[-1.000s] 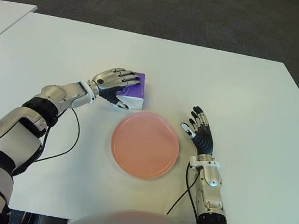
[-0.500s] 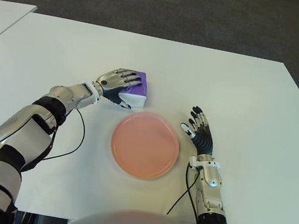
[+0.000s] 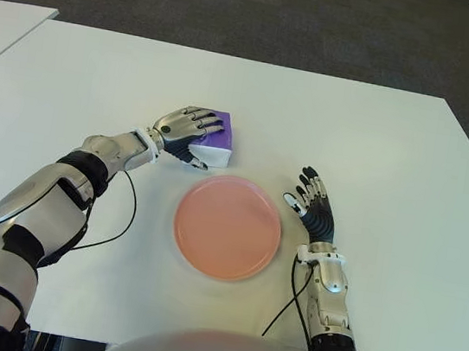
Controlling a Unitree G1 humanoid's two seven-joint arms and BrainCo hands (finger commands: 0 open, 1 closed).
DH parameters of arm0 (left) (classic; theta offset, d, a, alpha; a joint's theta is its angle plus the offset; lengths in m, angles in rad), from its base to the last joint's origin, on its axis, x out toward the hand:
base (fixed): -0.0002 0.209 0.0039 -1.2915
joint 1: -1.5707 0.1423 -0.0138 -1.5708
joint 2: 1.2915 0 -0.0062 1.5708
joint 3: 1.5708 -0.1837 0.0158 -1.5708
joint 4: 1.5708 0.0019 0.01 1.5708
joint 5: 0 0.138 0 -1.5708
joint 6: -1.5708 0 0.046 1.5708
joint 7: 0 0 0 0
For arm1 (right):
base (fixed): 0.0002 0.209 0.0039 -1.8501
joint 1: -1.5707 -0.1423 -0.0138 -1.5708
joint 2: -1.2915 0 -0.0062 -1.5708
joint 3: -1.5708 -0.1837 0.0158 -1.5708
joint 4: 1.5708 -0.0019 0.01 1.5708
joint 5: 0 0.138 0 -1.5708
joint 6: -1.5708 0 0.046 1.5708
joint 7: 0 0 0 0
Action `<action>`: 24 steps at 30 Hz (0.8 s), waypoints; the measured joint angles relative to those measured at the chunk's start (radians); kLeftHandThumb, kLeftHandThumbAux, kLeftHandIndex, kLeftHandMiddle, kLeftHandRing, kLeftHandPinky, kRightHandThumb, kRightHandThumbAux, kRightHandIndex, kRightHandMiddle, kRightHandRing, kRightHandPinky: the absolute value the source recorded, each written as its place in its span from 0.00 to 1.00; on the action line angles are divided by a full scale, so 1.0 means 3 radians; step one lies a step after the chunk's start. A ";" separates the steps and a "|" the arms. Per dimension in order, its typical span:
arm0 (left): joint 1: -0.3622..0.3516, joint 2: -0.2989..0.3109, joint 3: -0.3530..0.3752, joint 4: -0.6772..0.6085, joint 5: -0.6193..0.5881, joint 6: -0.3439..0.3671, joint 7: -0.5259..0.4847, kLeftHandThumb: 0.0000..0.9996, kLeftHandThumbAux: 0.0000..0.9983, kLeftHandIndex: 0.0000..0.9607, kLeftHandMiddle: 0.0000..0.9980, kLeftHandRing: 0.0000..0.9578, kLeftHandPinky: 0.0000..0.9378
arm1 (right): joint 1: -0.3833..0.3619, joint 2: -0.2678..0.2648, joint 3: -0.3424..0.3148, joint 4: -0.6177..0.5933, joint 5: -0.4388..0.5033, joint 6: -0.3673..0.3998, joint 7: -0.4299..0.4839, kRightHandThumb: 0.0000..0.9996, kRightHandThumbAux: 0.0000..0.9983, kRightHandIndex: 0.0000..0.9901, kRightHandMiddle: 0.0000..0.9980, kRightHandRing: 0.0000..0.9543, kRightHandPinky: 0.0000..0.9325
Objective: Put the tissue paper into the plate.
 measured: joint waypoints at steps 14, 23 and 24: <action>-0.0036 -0.0003 -0.0183 0.0013 0.0230 0.0213 0.0684 0.03 0.34 0.00 0.00 0.00 0.00 | 0.0002 -0.0001 -0.0012 0.0000 0.0081 0.0001 0.0092 0.02 0.65 0.00 0.03 0.00 0.00; -0.0085 -0.0080 -0.0371 0.0217 0.0445 0.0512 0.1301 0.04 0.35 0.00 0.00 0.00 0.00 | 0.0006 -0.0001 -0.0008 -0.0003 0.0117 0.0001 0.0121 0.02 0.64 0.00 0.04 0.00 0.00; -0.0090 -0.0094 -0.0386 0.0247 0.0457 0.0537 0.1349 0.04 0.35 0.00 0.00 0.00 0.00 | 0.0007 -0.0002 -0.0007 -0.0004 0.0117 0.0001 0.0121 0.02 0.64 0.00 0.04 0.00 0.00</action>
